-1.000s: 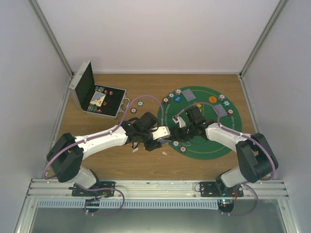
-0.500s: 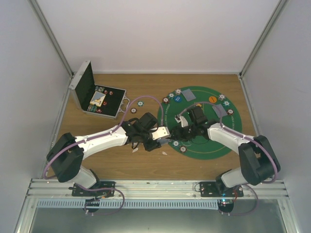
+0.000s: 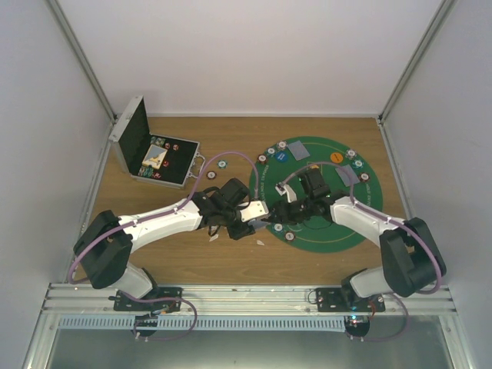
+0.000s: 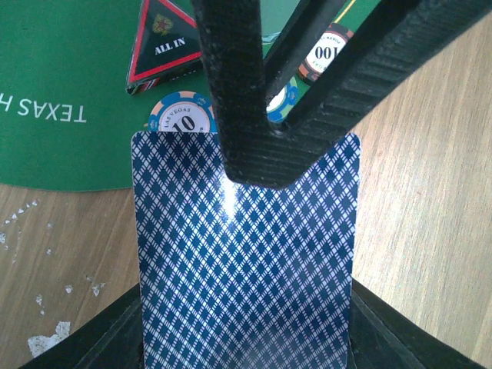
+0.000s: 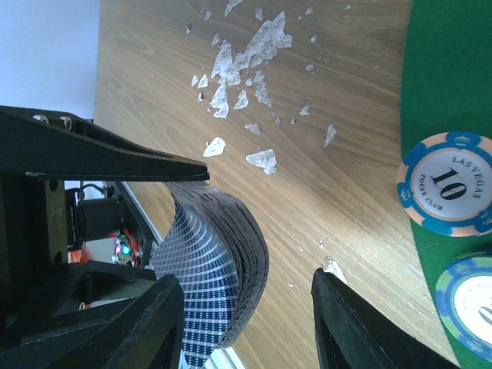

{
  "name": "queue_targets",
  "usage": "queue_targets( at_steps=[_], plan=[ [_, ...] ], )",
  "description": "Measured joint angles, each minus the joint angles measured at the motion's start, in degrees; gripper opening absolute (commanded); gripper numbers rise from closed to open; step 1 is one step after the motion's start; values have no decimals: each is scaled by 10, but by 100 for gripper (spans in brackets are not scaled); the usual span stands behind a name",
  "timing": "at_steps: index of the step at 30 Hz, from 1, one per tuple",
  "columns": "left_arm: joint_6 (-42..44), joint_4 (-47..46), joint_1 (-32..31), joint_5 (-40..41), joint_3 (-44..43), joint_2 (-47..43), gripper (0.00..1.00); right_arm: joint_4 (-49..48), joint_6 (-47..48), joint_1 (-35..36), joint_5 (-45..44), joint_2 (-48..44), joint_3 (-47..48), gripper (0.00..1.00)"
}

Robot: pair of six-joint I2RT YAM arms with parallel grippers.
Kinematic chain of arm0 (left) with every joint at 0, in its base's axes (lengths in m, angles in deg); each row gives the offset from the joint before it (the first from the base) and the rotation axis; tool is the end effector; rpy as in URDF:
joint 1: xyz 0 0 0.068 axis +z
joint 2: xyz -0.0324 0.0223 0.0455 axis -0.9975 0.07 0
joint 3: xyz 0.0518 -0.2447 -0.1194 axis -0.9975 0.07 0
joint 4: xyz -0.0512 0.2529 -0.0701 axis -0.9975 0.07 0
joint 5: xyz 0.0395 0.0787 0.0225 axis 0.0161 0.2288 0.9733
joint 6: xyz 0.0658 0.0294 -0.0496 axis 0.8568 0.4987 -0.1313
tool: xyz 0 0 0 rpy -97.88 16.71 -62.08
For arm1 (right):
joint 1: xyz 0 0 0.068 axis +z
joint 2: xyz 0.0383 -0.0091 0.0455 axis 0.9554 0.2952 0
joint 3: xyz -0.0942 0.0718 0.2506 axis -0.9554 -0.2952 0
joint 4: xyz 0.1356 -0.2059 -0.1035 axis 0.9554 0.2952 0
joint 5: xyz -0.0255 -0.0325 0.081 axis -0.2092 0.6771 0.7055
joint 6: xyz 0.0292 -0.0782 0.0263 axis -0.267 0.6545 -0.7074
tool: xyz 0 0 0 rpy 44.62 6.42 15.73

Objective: Distribute texas hold em gaming equipment

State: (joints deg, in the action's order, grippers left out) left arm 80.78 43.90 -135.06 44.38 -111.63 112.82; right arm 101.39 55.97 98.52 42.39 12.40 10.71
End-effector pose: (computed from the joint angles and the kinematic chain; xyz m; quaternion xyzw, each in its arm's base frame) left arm 0.2048 -0.2582 0.1784 0.5543 0.7817 -0.1578 0.2384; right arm 0.2292 0.1720 0.1601 -0.0861 0.8873 0.4496 0.0555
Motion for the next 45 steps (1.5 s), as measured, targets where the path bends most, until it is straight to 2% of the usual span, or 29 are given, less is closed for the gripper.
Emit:
queue_targets(
  at_steps=[9, 22, 33, 38, 45],
  plan=[
    [0, 1, 0, 0, 0, 0, 57, -1, 6, 17, 4, 31, 7, 42],
    [0, 1, 0, 1, 1, 0, 57, 6, 7, 3, -9, 33, 12, 32],
    [0, 1, 0, 1, 1, 0, 57, 5, 17, -3, 11, 30, 12, 19],
    [0, 0, 0, 1, 1, 0, 57, 8, 22, -6, 11, 20, 12, 9],
    [0, 0, 0, 2, 1, 0, 57, 16, 22, -15, 11, 4, 11, 1]
  ],
)
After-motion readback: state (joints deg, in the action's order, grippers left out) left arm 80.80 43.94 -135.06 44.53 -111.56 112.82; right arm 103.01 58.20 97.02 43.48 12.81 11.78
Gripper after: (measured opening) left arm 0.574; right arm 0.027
